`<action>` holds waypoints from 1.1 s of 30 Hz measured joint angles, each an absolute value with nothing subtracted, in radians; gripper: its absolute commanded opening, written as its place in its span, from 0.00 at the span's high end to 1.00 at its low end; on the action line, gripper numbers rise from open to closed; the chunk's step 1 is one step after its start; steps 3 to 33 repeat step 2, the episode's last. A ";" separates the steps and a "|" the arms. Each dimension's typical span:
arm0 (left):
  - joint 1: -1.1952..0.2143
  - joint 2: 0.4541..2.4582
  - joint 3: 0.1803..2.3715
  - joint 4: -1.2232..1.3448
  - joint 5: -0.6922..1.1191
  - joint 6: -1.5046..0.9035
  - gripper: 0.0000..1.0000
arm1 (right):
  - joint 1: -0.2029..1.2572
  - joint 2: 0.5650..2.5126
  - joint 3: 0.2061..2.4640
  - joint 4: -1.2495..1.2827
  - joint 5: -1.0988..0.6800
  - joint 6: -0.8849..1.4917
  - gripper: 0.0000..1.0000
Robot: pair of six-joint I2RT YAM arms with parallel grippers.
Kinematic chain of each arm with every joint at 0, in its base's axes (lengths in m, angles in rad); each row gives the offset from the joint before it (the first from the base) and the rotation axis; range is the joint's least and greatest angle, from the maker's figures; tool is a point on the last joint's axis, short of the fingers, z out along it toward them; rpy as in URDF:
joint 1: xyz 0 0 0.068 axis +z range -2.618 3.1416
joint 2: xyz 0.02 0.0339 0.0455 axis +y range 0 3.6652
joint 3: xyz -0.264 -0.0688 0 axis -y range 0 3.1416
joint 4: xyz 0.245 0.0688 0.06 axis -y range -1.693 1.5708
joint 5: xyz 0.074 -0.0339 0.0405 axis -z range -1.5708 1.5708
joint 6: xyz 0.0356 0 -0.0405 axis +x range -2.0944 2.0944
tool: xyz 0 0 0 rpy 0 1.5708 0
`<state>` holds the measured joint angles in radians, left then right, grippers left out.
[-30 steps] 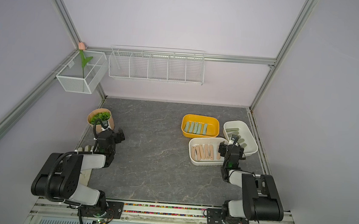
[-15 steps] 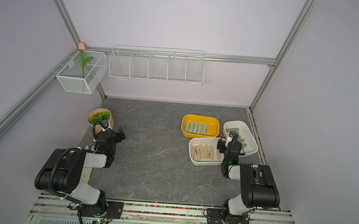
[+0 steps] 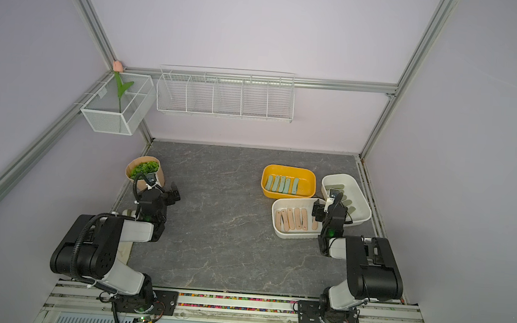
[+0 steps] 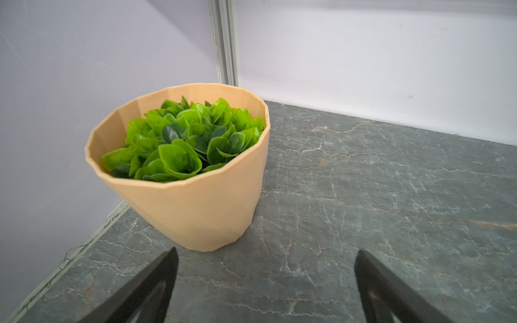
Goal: Place the fruit knives into the storage box by color
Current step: Reset both arms
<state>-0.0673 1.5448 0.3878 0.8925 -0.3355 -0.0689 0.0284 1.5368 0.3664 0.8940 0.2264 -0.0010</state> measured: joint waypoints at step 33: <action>-0.067 1.545 0.388 0.892 -0.335 -0.068 0.01 | 0.028 1.537 0.366 0.894 0.223 -0.001 0.11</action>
